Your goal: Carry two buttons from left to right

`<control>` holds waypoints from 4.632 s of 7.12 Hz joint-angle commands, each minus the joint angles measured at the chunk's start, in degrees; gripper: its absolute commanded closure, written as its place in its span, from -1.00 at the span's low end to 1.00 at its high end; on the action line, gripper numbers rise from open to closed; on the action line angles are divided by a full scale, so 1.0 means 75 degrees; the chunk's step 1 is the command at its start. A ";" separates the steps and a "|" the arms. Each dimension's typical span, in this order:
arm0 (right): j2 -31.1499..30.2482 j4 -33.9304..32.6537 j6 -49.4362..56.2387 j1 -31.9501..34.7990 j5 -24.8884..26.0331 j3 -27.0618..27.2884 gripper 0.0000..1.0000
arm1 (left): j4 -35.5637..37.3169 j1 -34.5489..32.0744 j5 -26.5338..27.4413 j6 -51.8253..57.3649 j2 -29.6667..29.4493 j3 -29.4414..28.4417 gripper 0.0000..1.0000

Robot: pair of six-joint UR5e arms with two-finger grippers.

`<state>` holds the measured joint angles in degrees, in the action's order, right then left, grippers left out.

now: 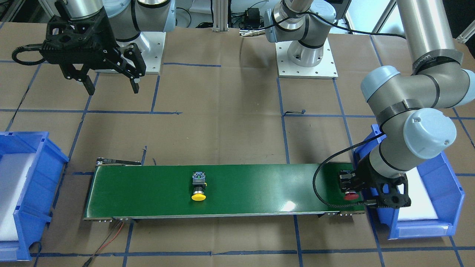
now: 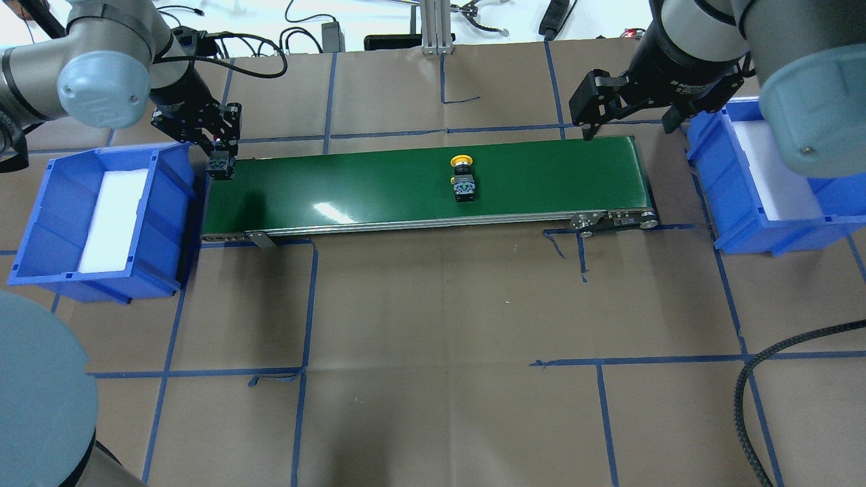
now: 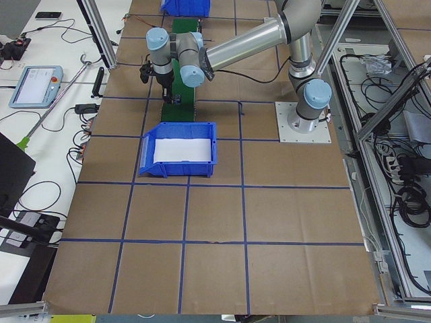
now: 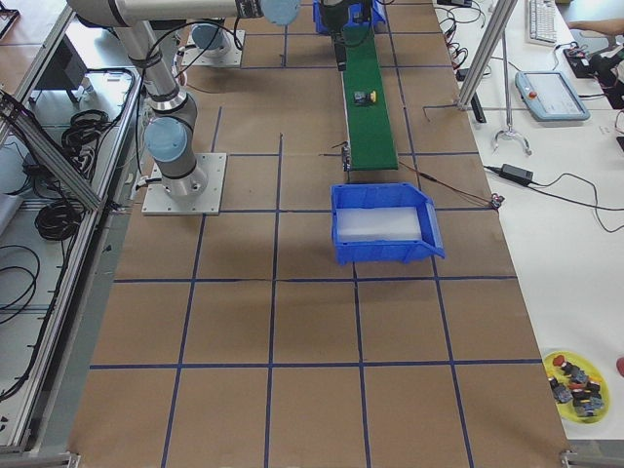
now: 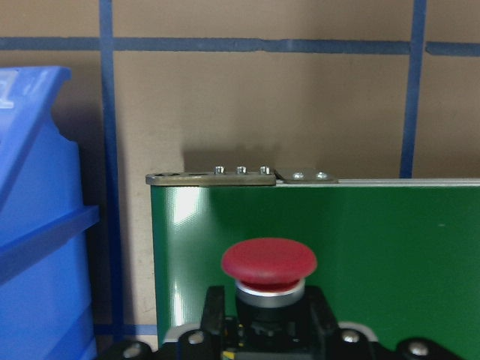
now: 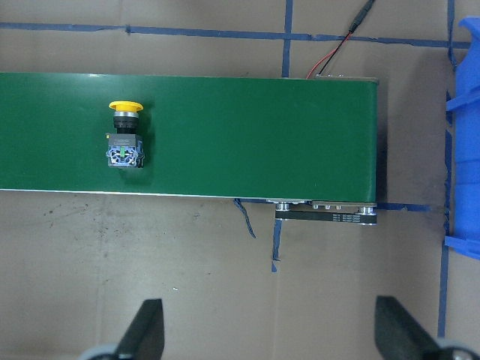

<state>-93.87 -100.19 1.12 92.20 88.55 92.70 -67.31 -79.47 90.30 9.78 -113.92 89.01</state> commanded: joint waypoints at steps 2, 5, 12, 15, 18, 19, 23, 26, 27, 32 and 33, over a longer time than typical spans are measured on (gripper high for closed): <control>0.0000 -0.0013 -0.0055 0.0000 -0.0006 -0.0021 -1.00 | 0.0534 -0.0033 -0.0005 0.0020 0.0014 0.0564 1.00; 0.0000 -0.0013 -0.0044 0.0000 -0.0006 -0.0009 -1.00 | 0.0666 -0.0033 -0.0040 -0.0049 -0.0009 0.0660 -0.77; 0.1766 -0.2305 -0.0044 0.0035 -0.0450 0.0085 -1.00 | -0.2477 -0.0138 -0.0087 -0.0224 0.1066 -0.1164 -1.00; 0.3078 -0.3666 -0.0067 0.0012 -0.0474 -0.0020 -1.00 | -0.3225 -0.1028 0.0030 -0.0906 0.1536 -0.1357 -1.00; 0.3890 -0.3646 -0.0126 0.0012 -0.0439 -0.0103 -1.00 | -0.3213 -0.1029 -0.0098 -0.0777 0.2320 -0.0505 -1.00; 0.3891 -0.3634 -0.0114 0.0035 -0.0451 -0.0068 -1.00 | -0.3039 -0.1029 -0.0099 -0.0742 0.2520 -0.0152 -1.00; 0.3891 -0.3458 -0.0091 0.0047 -0.0299 0.0411 -1.00 | -0.2944 -0.0936 -0.0075 -0.0753 0.2569 -0.0336 -1.00; 0.3856 -0.3446 0.0002 -0.0035 0.0051 0.0531 0.36 | -0.2979 -0.0936 -0.0005 -0.0823 0.2580 -0.0360 -1.00; 0.3821 -0.3458 0.0003 -0.0070 0.0053 0.0507 0.84 | -0.2979 -0.0936 -0.0005 -0.0835 0.2580 -0.0360 -1.00; 0.2547 -0.1745 0.0433 -0.1107 0.0311 -0.0624 0.85 | -0.2991 -0.0936 -0.0028 -0.0835 0.2557 -0.0348 -1.00; 0.2590 -0.1202 0.1492 -0.1763 0.0311 -0.1349 0.85 | -0.2991 -0.0936 -0.0028 -0.0835 0.2557 -0.0348 -1.00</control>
<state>-73.40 -115.18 5.37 84.32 91.04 88.38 -89.73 -86.49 90.12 3.52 -94.69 86.40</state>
